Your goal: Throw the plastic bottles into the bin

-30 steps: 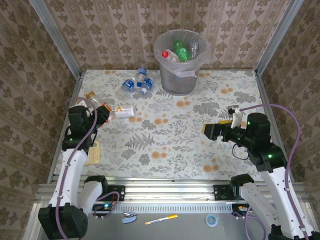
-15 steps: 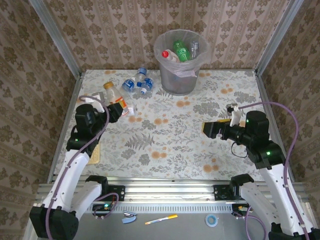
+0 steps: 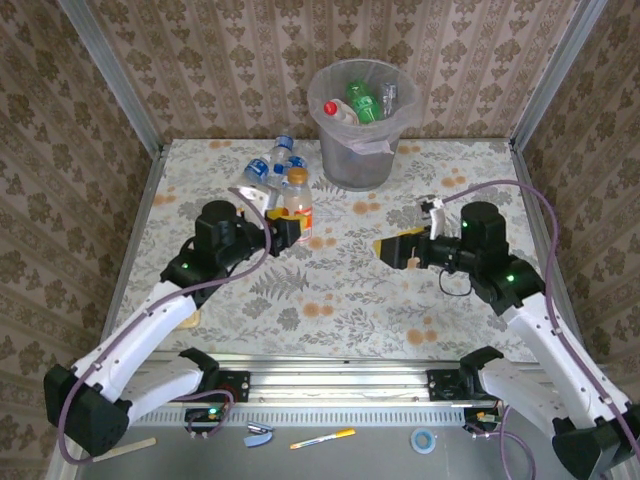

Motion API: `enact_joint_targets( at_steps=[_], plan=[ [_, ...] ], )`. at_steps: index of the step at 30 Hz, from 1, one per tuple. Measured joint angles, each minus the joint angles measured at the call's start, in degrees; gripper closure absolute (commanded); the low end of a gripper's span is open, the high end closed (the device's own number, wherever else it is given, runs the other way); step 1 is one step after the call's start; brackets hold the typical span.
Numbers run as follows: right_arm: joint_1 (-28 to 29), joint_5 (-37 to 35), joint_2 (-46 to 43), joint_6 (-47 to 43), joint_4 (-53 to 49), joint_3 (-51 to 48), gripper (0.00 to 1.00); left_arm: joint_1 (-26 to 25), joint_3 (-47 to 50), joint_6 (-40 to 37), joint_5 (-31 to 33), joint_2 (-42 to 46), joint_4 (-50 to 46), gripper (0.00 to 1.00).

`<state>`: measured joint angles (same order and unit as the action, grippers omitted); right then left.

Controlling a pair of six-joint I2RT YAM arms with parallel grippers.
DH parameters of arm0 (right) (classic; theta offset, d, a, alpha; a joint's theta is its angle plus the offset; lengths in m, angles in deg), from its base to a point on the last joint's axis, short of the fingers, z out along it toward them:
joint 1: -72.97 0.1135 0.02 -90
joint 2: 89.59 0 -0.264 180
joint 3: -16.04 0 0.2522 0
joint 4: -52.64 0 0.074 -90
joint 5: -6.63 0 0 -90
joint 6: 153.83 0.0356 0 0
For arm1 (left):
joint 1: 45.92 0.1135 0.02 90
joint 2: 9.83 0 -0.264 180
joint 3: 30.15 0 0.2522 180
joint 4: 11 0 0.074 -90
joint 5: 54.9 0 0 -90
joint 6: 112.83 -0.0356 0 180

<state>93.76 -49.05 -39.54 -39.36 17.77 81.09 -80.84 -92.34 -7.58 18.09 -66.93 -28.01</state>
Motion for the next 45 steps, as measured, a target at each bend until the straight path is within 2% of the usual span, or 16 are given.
enact_joint_targets(
  at_steps=[7,13,21,27,33,42,45],
  plan=[
    [7.2,-0.5,7.1,-0.7,3.6,4.2,0.04,-6.4,-1.7,-3.5,-1.4,-5.0,1.0,0.78],
    [8.0,-0.7,10.2,-1.6,5.9,5.3,0.06,-10.5,-3.4,-5.7,-2.8,-7.7,1.2,0.78],
    [8.3,-1.2,11.7,-1.9,7.8,5.7,0.08,-13.2,-3.8,-6.5,-4.7,-9.3,3.0,0.78],
    [8.4,-1.4,12.8,-2.0,9.2,5.7,0.15,-14.6,-3.9,-6.9,-5.7,-10.2,3.6,0.78],
    [8.4,-2.0,13.9,-1.8,9.8,5.7,0.27,-15.3,-3.9,-7.4,-6.2,-10.2,4.8,0.78],
    [8.7,-2.4,14.0,-1.7,11.4,5.6,0.61,-15.7,-3.3,-7.4,-6.1,-10.3,6.7,0.75],
    [8.7,-2.5,14.0,-1.7,11.4,5.6,0.69,-15.7,-3.1,-7.4,-6.1,-10.3,7.1,0.67]
  ],
)
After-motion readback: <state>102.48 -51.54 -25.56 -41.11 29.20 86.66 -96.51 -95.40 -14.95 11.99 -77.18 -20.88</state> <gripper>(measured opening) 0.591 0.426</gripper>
